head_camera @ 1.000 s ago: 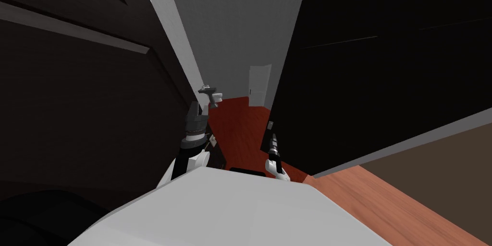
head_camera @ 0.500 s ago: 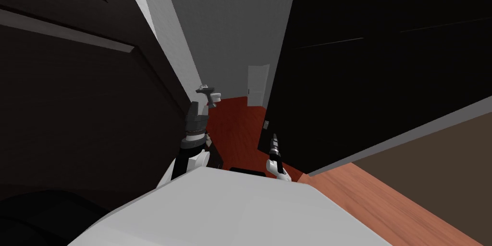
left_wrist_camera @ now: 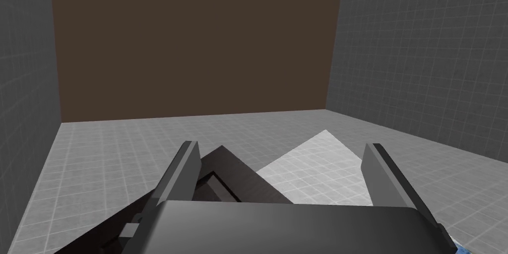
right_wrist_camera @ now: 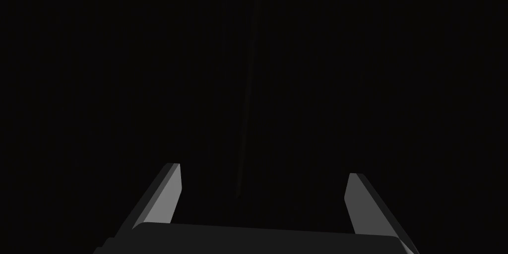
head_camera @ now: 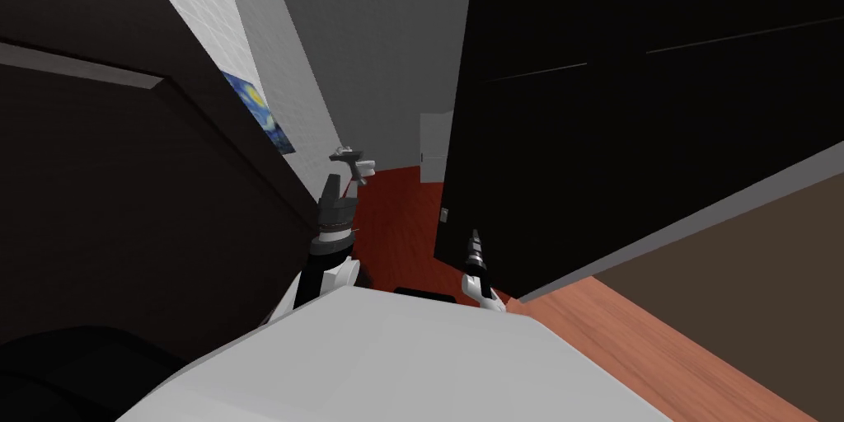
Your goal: Push the door open
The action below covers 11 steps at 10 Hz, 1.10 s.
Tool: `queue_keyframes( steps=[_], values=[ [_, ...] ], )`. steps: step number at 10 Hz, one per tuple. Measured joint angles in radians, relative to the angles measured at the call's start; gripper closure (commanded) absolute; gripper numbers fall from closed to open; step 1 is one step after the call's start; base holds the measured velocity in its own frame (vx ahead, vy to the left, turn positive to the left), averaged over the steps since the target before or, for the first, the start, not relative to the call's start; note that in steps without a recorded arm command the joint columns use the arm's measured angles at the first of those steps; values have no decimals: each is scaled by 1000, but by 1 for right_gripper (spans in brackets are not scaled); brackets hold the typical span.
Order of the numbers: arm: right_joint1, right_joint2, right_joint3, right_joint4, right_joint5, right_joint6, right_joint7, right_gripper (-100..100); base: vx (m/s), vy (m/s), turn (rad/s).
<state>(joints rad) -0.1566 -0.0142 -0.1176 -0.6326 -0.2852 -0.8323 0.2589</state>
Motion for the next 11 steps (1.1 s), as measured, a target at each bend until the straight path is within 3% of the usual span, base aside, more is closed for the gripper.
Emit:
queue_keyframes(
  steps=[3, 5, 6, 9, 11],
  values=[
    [-5, -47, -1, 14, 0, -6, -2, -100, 106, -156, -7],
    [16, -76, -4, -34, -1, 16, 8, -100, 158, -33, 20],
    [9, -84, -5, -22, -1, 14, 7, -100, 144, 88, 32],
    [7, -91, -11, -3, -4, 0, 7, -100, 136, 141, 19],
    [9, -75, -12, -8, -4, -1, 11, -100, 106, 152, 54]
  ],
)
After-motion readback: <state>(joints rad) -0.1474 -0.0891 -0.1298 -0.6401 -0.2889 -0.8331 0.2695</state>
